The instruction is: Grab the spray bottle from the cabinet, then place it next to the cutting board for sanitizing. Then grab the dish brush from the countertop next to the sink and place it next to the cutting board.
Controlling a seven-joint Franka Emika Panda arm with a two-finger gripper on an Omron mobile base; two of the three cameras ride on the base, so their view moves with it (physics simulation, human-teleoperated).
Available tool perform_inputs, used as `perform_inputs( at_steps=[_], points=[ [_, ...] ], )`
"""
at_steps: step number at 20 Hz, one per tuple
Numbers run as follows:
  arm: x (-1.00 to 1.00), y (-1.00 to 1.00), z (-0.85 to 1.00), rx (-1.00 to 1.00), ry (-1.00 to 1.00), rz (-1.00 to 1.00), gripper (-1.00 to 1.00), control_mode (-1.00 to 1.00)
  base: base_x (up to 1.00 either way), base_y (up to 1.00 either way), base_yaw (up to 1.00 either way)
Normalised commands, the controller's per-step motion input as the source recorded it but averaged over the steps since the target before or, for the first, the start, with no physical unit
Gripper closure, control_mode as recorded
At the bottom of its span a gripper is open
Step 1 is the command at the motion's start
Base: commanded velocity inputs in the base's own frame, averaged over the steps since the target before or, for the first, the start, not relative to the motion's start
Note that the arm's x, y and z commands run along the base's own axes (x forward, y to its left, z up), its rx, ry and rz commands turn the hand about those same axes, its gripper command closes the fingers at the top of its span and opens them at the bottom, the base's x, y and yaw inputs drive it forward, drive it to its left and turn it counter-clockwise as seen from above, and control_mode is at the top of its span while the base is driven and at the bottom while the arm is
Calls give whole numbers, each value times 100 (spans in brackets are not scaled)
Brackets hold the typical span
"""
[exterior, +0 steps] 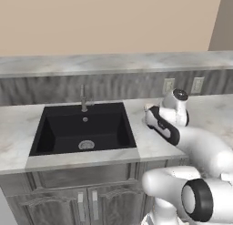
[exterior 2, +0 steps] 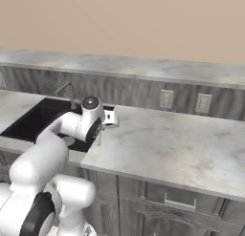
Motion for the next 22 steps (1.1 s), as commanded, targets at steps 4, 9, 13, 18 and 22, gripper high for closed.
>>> perform_inputs(
  at_steps=[4, 9, 13, 18, 22],
  points=[
    [-54, 0, 90, 3, -52, 0, 100, -100, 0, 0, 0],
    [-59, 0, 79, 8, -46, 0, 100, -100, 0, 0, 0],
    [-53, 0, 74, 0, -32, 0, 100, -100, 0, 0, 0],
    [-52, 0, 78, 0, -24, 0, 100, -100, 0, 0, 0],
    [-76, -13, 75, 0, -24, 0, 100, -100, 0, 0, 0]
  ],
)
